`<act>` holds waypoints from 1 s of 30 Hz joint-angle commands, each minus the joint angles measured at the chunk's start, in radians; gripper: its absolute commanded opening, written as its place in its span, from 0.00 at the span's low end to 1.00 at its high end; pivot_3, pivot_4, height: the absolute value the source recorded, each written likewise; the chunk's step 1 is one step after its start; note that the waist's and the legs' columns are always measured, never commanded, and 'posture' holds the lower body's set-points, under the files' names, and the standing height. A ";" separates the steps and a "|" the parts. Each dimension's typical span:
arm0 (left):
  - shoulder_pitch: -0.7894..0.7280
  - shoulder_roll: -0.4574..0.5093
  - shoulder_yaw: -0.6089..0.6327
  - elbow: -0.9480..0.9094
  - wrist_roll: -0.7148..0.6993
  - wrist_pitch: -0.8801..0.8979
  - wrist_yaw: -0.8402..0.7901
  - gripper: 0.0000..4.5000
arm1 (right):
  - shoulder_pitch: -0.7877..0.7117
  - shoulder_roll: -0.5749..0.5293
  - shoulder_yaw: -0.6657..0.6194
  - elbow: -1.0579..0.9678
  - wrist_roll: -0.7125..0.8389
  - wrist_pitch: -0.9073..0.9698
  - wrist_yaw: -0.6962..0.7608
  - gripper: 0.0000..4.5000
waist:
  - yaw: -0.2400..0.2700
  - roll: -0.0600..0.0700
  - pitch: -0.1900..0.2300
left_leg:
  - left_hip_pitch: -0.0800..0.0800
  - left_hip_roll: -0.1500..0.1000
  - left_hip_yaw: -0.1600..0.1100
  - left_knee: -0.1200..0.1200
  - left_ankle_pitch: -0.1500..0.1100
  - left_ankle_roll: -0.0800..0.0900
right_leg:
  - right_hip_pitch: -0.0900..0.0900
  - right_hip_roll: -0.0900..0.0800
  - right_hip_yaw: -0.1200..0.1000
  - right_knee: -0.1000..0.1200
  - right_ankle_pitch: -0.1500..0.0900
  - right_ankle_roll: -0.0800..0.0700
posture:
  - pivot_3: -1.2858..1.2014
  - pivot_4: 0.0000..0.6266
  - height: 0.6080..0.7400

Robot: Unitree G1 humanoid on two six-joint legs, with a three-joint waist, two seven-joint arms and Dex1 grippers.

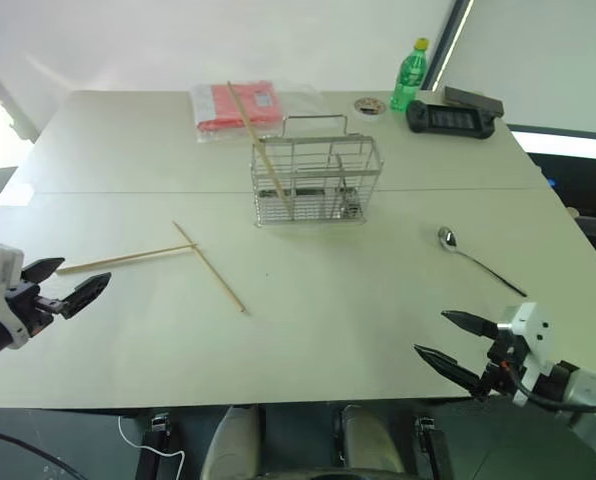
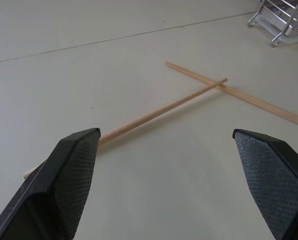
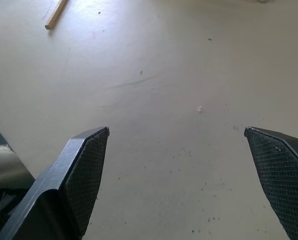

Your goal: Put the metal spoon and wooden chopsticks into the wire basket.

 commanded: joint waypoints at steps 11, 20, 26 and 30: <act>-0.026 0.015 -0.019 -0.003 0.022 -0.015 0.008 1.00 | -0.035 -0.012 -0.021 0.005 -0.001 -0.013 -0.001 1.00 | 0.000 0.000 0.000 | 0.000 0.000 0.000 0.000 0.002 0.003 | 0.000 0.000 0.000 0.001 0.000 0.000 | 0.52 0.24 0.86; -0.018 0.014 -0.026 -0.020 0.021 -0.015 0.005 1.00 | -0.069 -0.038 -0.036 0.026 0.000 -0.010 0.003 1.00 | 0.001 0.000 0.000 | 0.000 0.000 0.000 0.000 0.002 0.003 | 0.000 0.000 0.000 0.001 0.000 0.000 | 0.52 0.24 0.86; -0.053 0.021 -0.027 -0.059 -0.008 0.004 0.014 1.00 | -0.116 -0.084 -0.035 0.059 -0.019 -0.008 0.017 1.00 | 0.001 0.000 0.000 | 0.000 0.000 0.000 0.001 0.002 0.003 | 0.001 0.000 0.000 0.002 0.000 0.000 | 0.52 0.24 0.86; -0.069 0.043 -0.029 -0.134 -0.066 0.057 -0.001 1.00 | -0.189 -0.180 -0.044 0.086 -0.039 0.022 0.032 1.00 | -0.001 0.000 0.000 | 0.001 0.000 0.000 0.003 0.002 0.003 | 0.001 0.000 0.000 0.002 0.000 0.000 | 0.52 0.24 0.86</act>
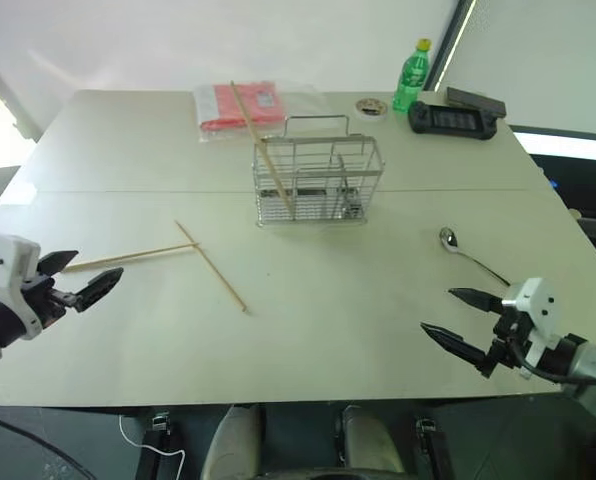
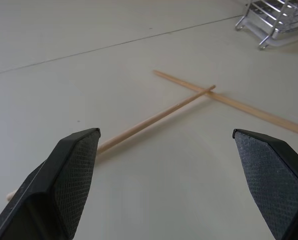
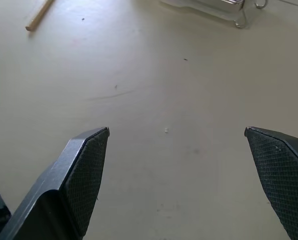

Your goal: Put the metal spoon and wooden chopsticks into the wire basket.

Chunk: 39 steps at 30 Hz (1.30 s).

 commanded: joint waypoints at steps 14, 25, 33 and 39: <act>-0.623 0.252 -0.264 0.009 -0.240 0.159 -0.100 1.00 | -0.819 -0.348 0.383 0.711 -0.222 0.006 0.377 1.00 | -0.014 0.005 0.003 | -0.004 0.000 0.001 0.006 0.000 0.001 | 0.001 0.002 0.001 0.004 0.001 0.002 | 0.52 0.24 0.86; -0.731 0.239 -0.310 0.009 -0.320 0.223 -0.128 1.00 | -1.108 -0.238 0.595 1.169 -0.488 -0.148 0.444 1.00 | -0.049 0.005 0.003 | 0.006 0.000 0.000 -0.002 0.000 0.001 | 0.001 0.003 0.002 0.016 -0.001 0.014 | 0.52 0.24 0.86; -0.664 0.233 -0.322 -0.056 -0.314 0.203 -0.131 1.00 | -1.214 -0.136 0.630 1.357 -0.592 -0.253 0.422 1.00 | -0.055 0.005 0.004 | 0.009 0.000 0.001 -0.002 0.001 -0.001 | 0.005 0.003 0.003 0.016 -0.001 0.014 | 0.52 0.24 0.86; -0.656 0.241 -0.318 -0.074 -0.322 0.208 -0.137 1.00 | -1.255 -0.072 0.626 1.437 -0.621 -0.244 0.424 1.00 | -0.054 0.005 0.004 | 0.010 0.000 0.001 -0.002 0.003 -0.004 | 0.006 0.003 0.004 0.016 -0.001 0.014 | 0.52 0.24 0.86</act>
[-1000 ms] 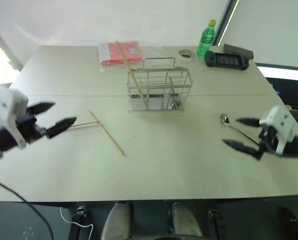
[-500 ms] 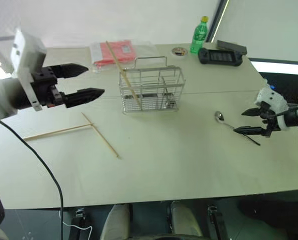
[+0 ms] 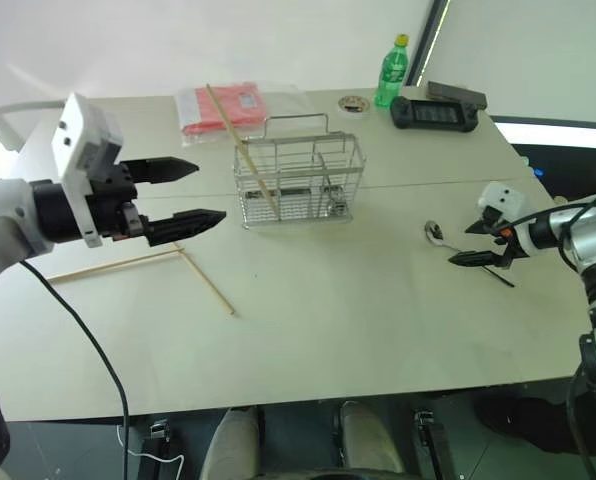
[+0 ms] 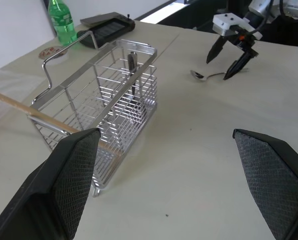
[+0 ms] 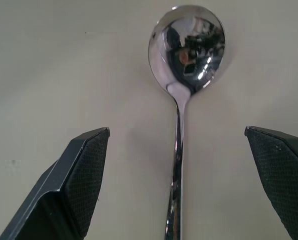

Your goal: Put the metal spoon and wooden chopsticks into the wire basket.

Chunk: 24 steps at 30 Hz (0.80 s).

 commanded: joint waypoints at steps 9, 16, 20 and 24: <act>-0.017 0.033 0.024 -0.020 -0.021 0.007 -0.002 1.00 | -0.075 0.063 -0.026 0.095 -0.023 0.041 0.004 0.79 | -0.002 0.000 0.000 | 0.001 0.000 0.000 0.000 0.000 0.000 | 0.000 0.000 0.000 0.001 0.000 0.000 | 0.52 0.24 0.86; -0.018 0.044 0.027 -0.023 -0.041 0.021 -0.003 1.00 | -0.075 0.070 -0.028 0.099 -0.023 0.035 0.004 0.01 | -0.002 0.000 0.000 | 0.001 0.000 0.000 0.000 0.000 0.000 | 0.000 0.000 0.000 0.001 0.000 0.000 | 0.52 0.24 0.86; -0.020 0.051 0.034 -0.031 -0.087 0.040 -0.019 1.00 | -0.062 0.067 -0.032 0.086 -0.021 0.034 0.014 0.01 | -0.003 0.000 0.000 | 0.001 0.000 -0.001 0.000 0.000 0.000 | 0.001 0.000 0.000 0.001 0.000 0.000 | 0.52 0.24 0.86; -0.021 0.063 0.037 -0.028 -0.111 0.050 -0.028 1.00 | -0.057 0.064 -0.033 0.083 -0.024 0.025 0.012 0.01 | -0.003 0.000 0.000 | 0.001 0.000 -0.001 0.000 0.000 0.000 | 0.001 0.000 0.000 0.001 0.000 0.000 | 0.52 0.24 0.86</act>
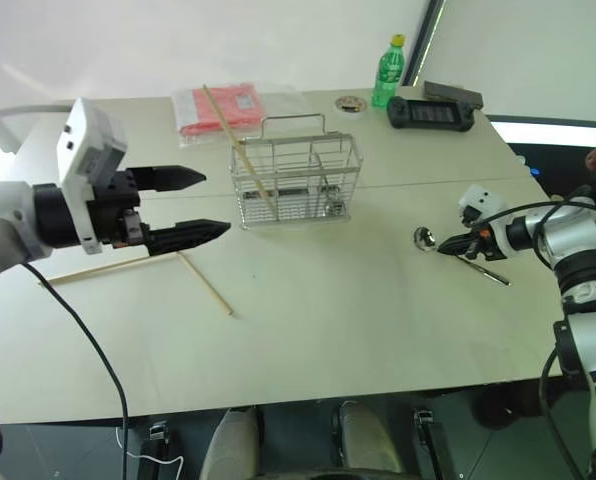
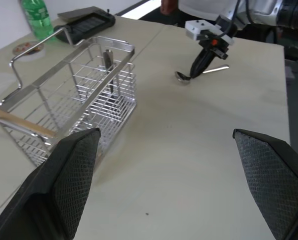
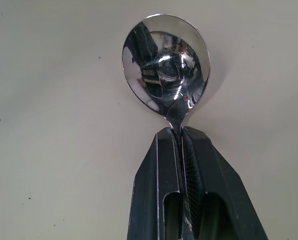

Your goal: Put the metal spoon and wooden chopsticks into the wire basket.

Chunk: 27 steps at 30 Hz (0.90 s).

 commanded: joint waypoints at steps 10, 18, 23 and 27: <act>-0.035 0.030 0.030 0.002 -0.002 -0.022 -0.013 1.00 | 0.081 -0.097 -0.143 -0.287 0.154 0.049 0.145 0.01 | 0.004 0.001 0.000 | 0.000 0.000 0.000 0.000 0.000 0.000 | 0.000 0.000 0.000 0.000 0.000 0.000 | 0.52 0.24 0.86; -0.060 0.018 0.016 0.036 0.026 -0.048 -0.004 1.00 | 0.154 -0.117 -0.352 -0.841 0.500 0.494 0.122 0.01 | -0.002 0.001 0.001 | 0.002 0.000 -0.001 0.000 0.000 0.000 | 0.000 0.000 0.000 0.002 -0.001 0.001 | 0.52 0.24 0.86; -0.101 -0.003 -0.018 0.072 0.061 -0.074 0.006 1.00 | -0.122 0.061 -0.441 -0.751 0.574 0.607 -0.137 0.01 | -0.005 0.002 0.001 | 0.002 0.000 -0.002 0.000 0.000 0.000 | -0.001 0.002 0.002 0.003 -0.001 -0.005 | 0.52 0.24 0.86; -0.119 -0.012 -0.034 0.104 0.088 -0.093 0.004 1.00 | -0.270 0.184 -0.491 -0.596 0.567 0.520 -0.323 0.01 | 0.009 -0.003 -0.001 | 0.000 0.000 -0.003 -0.002 0.000 0.000 | -0.003 0.002 0.002 0.002 0.000 -0.001 | 0.52 0.24 0.86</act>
